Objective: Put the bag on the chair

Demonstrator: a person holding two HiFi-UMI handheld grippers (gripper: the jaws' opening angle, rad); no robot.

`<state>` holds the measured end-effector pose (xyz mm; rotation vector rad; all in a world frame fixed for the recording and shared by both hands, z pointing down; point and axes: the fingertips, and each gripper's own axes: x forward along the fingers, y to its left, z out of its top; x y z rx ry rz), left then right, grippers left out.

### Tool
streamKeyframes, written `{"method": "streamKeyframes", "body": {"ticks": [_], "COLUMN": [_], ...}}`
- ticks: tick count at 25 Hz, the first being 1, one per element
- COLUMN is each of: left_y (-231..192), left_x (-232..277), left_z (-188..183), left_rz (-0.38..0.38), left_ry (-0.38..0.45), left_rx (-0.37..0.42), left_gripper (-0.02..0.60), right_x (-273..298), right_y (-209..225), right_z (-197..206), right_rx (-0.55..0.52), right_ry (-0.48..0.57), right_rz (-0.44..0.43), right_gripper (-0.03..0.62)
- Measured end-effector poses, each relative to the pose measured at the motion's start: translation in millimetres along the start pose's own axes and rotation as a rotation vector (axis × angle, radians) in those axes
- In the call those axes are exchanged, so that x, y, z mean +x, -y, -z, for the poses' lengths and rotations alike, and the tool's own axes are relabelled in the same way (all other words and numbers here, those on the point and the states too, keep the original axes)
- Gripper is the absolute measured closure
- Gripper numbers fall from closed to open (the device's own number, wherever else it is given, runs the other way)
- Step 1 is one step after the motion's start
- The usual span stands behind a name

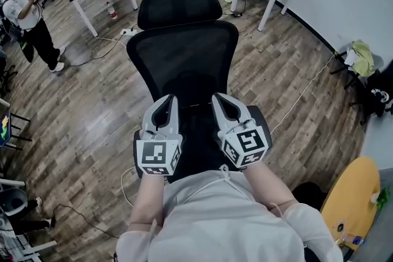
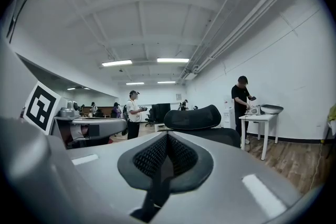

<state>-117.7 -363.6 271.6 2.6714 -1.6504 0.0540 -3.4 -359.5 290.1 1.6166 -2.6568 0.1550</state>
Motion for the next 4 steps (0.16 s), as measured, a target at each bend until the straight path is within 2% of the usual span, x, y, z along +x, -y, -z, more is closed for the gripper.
{"method": "streamKeyframes", "body": {"ticks": [4], "left_y": [6.3], "left_x": [6.3], "left_z": [8.0], "left_rz": [0.007], "left_ry": [-0.011], "left_rx": [-0.007], "left_gripper": [0.575], "right_x": [0.7], "right_y": [5.9], "right_z": [5.2], "right_rx": [0.007], "right_ry": [0.001], "right_rz": [-0.005], "right_gripper": [0.595]}}
